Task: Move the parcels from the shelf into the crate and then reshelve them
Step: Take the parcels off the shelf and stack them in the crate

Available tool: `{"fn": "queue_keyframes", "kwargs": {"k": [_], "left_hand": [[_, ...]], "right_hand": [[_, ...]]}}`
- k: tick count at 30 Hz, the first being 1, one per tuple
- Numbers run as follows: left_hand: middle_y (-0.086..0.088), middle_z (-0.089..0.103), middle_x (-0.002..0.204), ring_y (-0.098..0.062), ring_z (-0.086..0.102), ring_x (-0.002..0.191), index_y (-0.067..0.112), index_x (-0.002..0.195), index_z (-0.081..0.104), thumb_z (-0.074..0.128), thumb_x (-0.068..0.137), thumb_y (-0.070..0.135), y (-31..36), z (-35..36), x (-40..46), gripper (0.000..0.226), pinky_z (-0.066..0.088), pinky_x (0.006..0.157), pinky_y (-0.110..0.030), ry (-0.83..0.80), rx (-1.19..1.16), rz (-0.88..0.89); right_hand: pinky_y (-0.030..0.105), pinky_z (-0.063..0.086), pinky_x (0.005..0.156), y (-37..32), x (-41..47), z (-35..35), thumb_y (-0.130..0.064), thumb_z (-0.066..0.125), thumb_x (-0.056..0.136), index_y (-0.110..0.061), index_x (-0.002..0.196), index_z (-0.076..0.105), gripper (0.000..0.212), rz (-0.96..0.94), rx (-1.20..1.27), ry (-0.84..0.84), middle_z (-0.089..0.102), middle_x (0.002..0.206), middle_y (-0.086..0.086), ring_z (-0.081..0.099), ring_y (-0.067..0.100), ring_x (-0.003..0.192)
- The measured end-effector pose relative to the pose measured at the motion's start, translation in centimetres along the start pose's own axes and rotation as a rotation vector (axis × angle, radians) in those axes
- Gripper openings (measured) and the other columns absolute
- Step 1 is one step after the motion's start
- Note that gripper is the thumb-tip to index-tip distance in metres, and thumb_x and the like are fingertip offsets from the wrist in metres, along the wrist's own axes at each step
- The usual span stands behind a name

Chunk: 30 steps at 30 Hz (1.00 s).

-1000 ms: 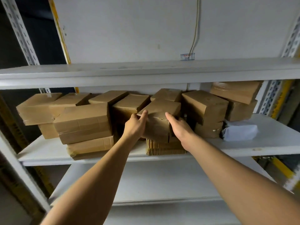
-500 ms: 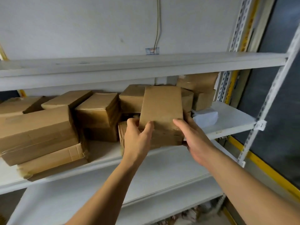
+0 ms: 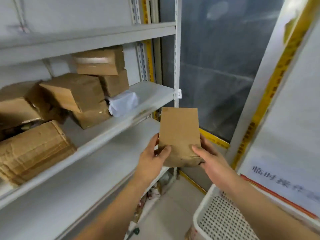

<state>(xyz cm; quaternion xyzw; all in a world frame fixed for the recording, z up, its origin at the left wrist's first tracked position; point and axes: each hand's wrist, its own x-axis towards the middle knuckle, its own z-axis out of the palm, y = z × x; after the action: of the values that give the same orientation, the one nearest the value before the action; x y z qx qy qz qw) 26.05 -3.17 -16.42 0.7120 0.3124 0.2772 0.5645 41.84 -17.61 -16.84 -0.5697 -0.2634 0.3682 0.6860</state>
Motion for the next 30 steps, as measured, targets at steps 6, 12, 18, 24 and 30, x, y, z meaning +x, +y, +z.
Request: {"fn": "queue_keyframes", "kwargs": {"k": [6, 12, 18, 24, 30], "left_hand": [[0.013, 0.06, 0.145, -0.013, 0.057, 0.133, 0.045, 0.157, 0.038, 0.069, 0.095, 0.051, -5.9, 10.6, 1.4, 0.07, 0.046, 0.115, -0.044, -0.234, 0.163, -0.133], [0.005, 0.057, 0.149, -0.015, 0.057, 0.132, 0.034, 0.16, 0.033, 0.065, 0.102, 0.037, -12.0, 19.0, 2.8, 0.067, 0.047, 0.114, -0.042, -0.518, 0.276, -0.212], [0.008, 0.059, 0.149, -0.012, 0.065, 0.11, 0.041, 0.163, 0.023, 0.064, 0.102, 0.041, -19.4, 25.5, 4.2, 0.073, 0.057, 0.087, -0.029, -0.754, 0.374, -0.317], [0.004, 0.051, 0.156, -0.021, 0.058, 0.128, 0.043, 0.165, 0.011, 0.054, 0.107, 0.039, -27.7, 31.0, 5.1, 0.073, 0.048, 0.106, -0.039, -0.823, 0.448, -0.456], [-0.001, 0.037, 0.163, -0.024, 0.052, 0.133, 0.04, 0.166, 0.012, 0.056, 0.107, 0.026, -37.4, 36.4, 4.9, 0.075, 0.048, 0.1, -0.033, -0.691, 0.459, -0.591]], "right_hand": [[0.035, 0.058, 0.094, 4.9, -3.7, -10.4, -0.031, 0.069, 0.1, -0.052, 0.155, 0.041, 0.066, 0.156, -0.061, 0.142, 0.064, 0.144, -0.019, 0.069, 0.01, 0.123], [0.057, 0.052, 0.106, 10.8, -6.1, -17.6, -0.033, 0.067, 0.103, -0.065, 0.148, 0.041, 0.062, 0.319, -0.103, 0.311, 0.063, 0.144, -0.02, 0.066, 0.021, 0.127], [0.057, 0.057, 0.1, 19.0, -7.2, -22.3, -0.023, 0.064, 0.105, -0.062, 0.149, 0.043, 0.062, 0.482, -0.059, 0.495, 0.067, 0.132, -0.019, 0.068, 0.022, 0.116], [0.053, 0.055, 0.105, 28.2, -4.9, -26.4, -0.01, 0.058, 0.106, -0.054, 0.154, 0.042, 0.067, 0.579, 0.04, 0.591, 0.058, 0.145, -0.014, 0.065, 0.027, 0.116], [0.046, 0.052, 0.1, 39.0, -2.2, -30.5, -0.004, 0.054, 0.106, -0.044, 0.162, 0.032, 0.073, 0.694, 0.151, 0.615, 0.046, 0.158, -0.01, 0.056, 0.028, 0.133]]}}
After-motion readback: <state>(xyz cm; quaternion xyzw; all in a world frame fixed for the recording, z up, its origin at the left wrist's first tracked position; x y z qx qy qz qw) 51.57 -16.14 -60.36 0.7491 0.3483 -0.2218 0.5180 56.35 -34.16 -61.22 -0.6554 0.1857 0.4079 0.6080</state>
